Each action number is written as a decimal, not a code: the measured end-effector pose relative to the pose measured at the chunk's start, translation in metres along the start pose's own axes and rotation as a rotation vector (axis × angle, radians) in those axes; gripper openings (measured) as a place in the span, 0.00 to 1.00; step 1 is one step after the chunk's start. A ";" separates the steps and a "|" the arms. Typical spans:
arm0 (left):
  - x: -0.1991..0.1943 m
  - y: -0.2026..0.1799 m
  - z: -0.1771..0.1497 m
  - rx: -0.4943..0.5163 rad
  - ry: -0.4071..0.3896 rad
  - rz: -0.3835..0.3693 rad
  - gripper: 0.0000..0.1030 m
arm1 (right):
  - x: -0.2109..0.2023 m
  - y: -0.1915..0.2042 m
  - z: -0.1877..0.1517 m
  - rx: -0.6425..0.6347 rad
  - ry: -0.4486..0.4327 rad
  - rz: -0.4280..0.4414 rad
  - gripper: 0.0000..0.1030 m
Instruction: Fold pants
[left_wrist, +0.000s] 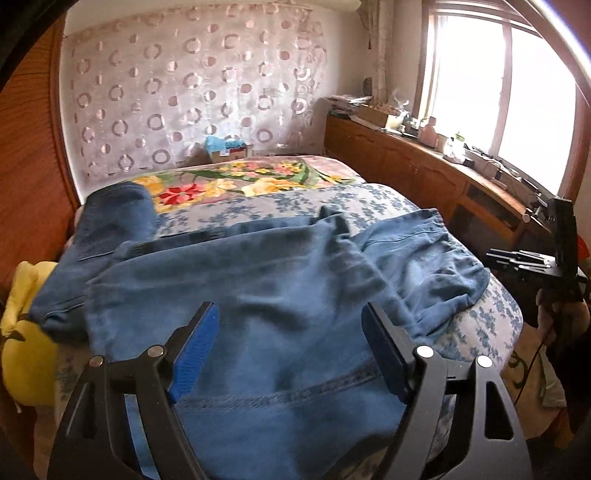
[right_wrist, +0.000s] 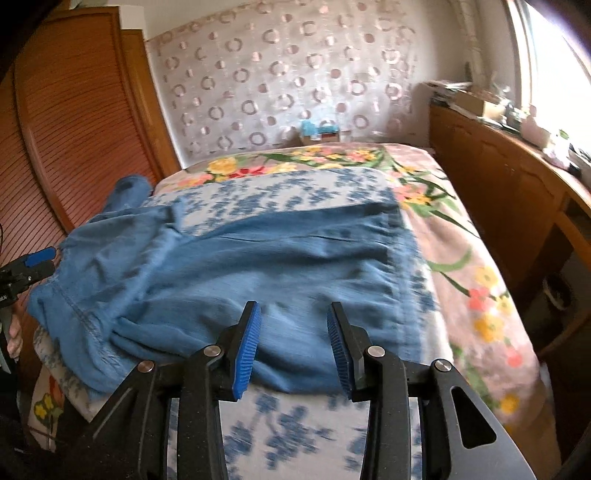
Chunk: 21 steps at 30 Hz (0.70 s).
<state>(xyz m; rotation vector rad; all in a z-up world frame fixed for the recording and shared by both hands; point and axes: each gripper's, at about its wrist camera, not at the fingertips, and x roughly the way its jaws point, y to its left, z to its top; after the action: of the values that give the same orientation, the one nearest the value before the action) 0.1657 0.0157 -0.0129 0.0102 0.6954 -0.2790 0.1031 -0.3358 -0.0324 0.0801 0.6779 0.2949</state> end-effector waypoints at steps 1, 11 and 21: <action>0.002 -0.003 0.001 0.004 0.002 -0.002 0.78 | -0.001 -0.004 -0.002 0.004 0.003 -0.013 0.47; 0.024 -0.031 0.007 0.033 0.024 -0.025 0.78 | 0.003 -0.031 -0.015 0.057 0.041 -0.102 0.50; 0.046 -0.039 -0.003 0.036 0.075 -0.031 0.78 | 0.019 -0.030 -0.011 0.065 0.092 -0.112 0.50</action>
<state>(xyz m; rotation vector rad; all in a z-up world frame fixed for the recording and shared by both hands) 0.1875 -0.0329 -0.0412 0.0443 0.7651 -0.3223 0.1178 -0.3594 -0.0575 0.0906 0.7807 0.1696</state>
